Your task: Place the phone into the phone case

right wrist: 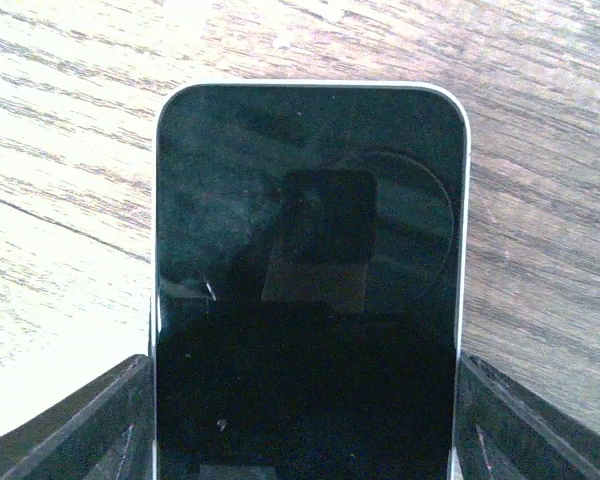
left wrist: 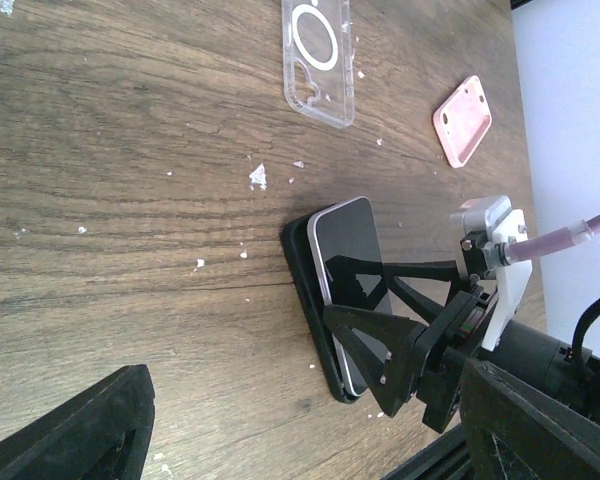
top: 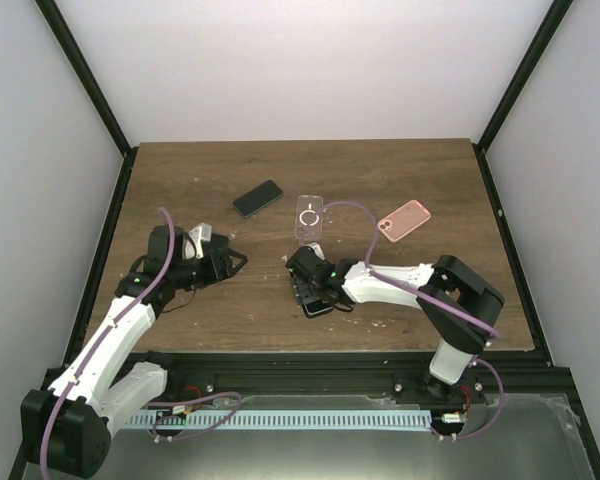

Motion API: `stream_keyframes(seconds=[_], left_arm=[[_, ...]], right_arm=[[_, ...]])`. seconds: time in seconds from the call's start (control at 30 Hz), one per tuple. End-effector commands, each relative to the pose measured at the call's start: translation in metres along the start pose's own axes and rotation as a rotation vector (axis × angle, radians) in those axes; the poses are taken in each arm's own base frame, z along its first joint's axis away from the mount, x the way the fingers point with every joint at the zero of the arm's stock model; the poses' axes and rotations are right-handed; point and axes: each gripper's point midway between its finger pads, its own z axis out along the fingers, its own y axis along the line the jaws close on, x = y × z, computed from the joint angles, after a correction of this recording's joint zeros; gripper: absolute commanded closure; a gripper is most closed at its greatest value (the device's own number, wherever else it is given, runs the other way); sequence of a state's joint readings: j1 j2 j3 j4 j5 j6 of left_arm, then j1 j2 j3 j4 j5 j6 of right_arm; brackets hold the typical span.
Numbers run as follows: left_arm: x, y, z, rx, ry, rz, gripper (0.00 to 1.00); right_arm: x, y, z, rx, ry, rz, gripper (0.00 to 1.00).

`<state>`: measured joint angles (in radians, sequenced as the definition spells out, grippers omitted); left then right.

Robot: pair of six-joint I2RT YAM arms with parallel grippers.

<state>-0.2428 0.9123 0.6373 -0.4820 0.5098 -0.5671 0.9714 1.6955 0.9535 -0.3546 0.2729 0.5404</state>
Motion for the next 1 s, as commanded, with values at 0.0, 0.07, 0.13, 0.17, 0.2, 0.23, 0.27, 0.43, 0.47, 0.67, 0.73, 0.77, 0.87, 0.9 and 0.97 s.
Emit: stream_keyframes(seconds=[0.0,0.07,0.13,0.17,0.2,0.23,0.27,0.43,0.47,0.67,0.73,0.77,0.87,0.9,0.97], left_arm=[[0.001,0.000,-0.001,0.002,-0.003,0.008,0.15],[0.001,0.001,-0.001,0.001,-0.004,0.008,0.15],[0.000,0.001,-0.001,0.002,-0.005,0.009,0.15],[0.001,0.001,-0.001,0.002,-0.005,0.008,0.15],[0.001,0.001,-0.001,0.002,-0.004,0.008,0.15],[0.001,0.002,0.000,0.000,-0.004,0.007,0.15],[0.001,0.002,0.000,0.000,-0.003,0.007,0.15],[0.001,0.002,0.001,0.000,-0.002,0.005,0.15],[0.002,0.003,0.001,0.000,-0.001,0.005,0.15],[0.004,0.004,0.006,0.009,0.021,-0.001,0.16],[0.005,0.003,0.008,0.014,0.032,-0.008,0.16],[0.005,0.002,0.009,0.019,0.035,-0.008,0.16],[0.005,0.002,0.011,0.021,0.038,-0.012,0.16],[0.006,0.002,0.012,0.023,0.040,-0.014,0.16],[0.007,0.001,0.014,0.032,0.042,-0.018,0.17]], right_arm=[[-0.013,0.012,0.002,-0.022,-0.029,0.035,0.37],[-0.012,0.012,0.005,-0.021,-0.025,0.034,0.37],[-0.011,0.013,0.006,-0.020,-0.022,0.033,0.37],[-0.011,0.013,0.007,-0.020,-0.022,0.034,0.37],[-0.011,0.013,0.007,-0.020,-0.022,0.034,0.37],[-0.011,0.014,0.007,-0.020,-0.021,0.033,0.37],[-0.012,0.014,0.007,-0.020,-0.022,0.034,0.36],[-0.012,0.018,0.008,-0.034,-0.015,0.043,0.30],[-0.011,0.019,0.008,-0.039,-0.010,0.045,0.27],[-0.009,0.019,0.001,-0.048,-0.004,0.057,0.12],[-0.010,0.019,-0.004,-0.057,-0.010,0.059,0.08],[-0.011,0.019,-0.007,-0.061,-0.013,0.060,0.06],[-0.012,0.018,-0.014,-0.071,-0.014,0.059,0.01],[-0.013,0.017,-0.016,-0.071,-0.016,0.061,0.01],[-0.014,0.012,-0.021,-0.078,-0.025,0.072,0.03]])
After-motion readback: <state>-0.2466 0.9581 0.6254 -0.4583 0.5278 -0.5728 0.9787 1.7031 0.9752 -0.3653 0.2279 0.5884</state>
